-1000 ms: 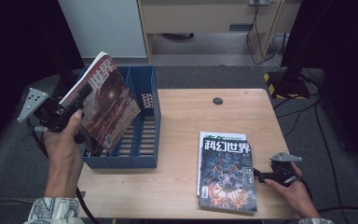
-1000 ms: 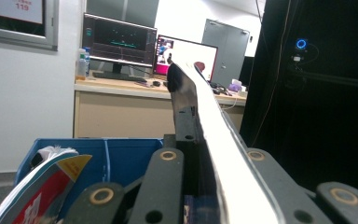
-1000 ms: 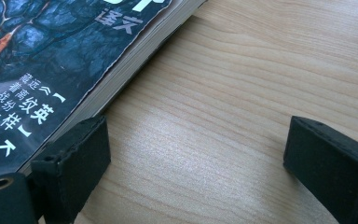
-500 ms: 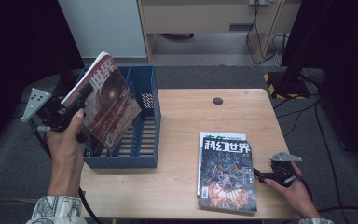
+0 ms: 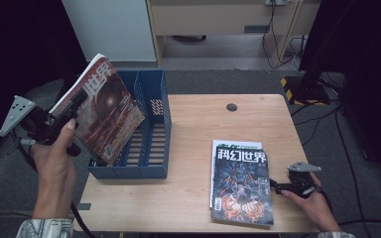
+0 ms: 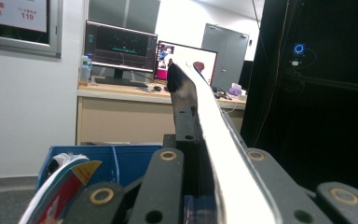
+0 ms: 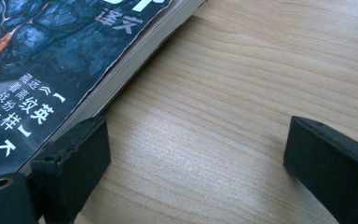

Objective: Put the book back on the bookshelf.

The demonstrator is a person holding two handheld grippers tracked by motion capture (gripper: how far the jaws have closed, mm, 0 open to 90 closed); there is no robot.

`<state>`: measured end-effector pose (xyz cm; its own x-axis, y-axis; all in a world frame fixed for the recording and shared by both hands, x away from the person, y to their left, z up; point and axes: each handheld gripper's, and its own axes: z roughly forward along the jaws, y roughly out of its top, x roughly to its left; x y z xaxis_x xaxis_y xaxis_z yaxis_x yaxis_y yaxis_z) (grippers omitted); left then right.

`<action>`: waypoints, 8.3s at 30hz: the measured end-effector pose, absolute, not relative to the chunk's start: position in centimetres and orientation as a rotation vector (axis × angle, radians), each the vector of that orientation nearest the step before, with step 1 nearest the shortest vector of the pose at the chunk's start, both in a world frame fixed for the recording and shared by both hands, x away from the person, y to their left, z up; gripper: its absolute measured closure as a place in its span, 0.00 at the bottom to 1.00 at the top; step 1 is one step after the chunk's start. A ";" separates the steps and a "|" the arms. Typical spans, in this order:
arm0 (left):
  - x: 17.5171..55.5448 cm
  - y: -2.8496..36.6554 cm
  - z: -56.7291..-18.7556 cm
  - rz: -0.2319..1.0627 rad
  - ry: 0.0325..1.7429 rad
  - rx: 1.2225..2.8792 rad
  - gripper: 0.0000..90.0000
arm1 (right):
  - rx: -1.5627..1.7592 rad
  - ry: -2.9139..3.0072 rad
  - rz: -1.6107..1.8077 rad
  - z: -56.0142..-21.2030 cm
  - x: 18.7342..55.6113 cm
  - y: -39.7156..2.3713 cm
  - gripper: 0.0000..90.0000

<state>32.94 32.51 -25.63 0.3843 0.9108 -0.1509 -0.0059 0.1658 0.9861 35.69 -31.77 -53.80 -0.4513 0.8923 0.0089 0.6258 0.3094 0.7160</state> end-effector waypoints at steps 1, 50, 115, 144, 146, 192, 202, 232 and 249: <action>32.7 32.7 -25.6 0.821 0.967 1.227 0.93 | 1.354 2.193 0.931 -53.8 35.7 -31.8 0.08; 38.9 32.7 -27.7 0.871 1.062 1.219 0.93 | 1.354 2.192 0.931 -53.8 35.7 -31.8 0.08; 40.6 31.4 -30.6 0.876 1.147 1.166 0.93 | 1.354 2.193 0.932 -53.8 35.7 -31.8 0.08; 42.4 30.5 -35.6 0.856 1.222 1.194 0.93 | 1.354 2.193 0.932 -53.8 35.7 -31.8 0.08; 42.4 30.5 -35.8 0.858 1.225 1.198 0.93 | 1.355 2.193 0.932 -53.8 35.7 -31.8 0.08; 42.7 31.0 -38.5 0.858 1.281 1.178 0.77 | 1.353 2.195 0.933 -53.8 35.7 -31.8 0.08; 39.5 31.3 -40.0 0.849 1.277 1.204 0.66 | 1.353 2.195 0.933 -53.8 35.7 -31.8 0.08; 33.2 29.7 -45.2 0.812 1.297 1.349 0.59 | 1.348 2.203 0.940 -53.7 35.7 -31.7 0.15; 30.5 23.1 -44.6 0.751 1.104 1.554 0.47 | 1.301 2.118 0.979 -50.4 35.1 -31.9 0.57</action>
<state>30.54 23.08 -44.63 0.3800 0.9222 -0.0721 0.2712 -0.0366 0.9618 35.14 -31.91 -50.43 -0.4432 0.8962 -0.0217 0.5643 0.2977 0.7700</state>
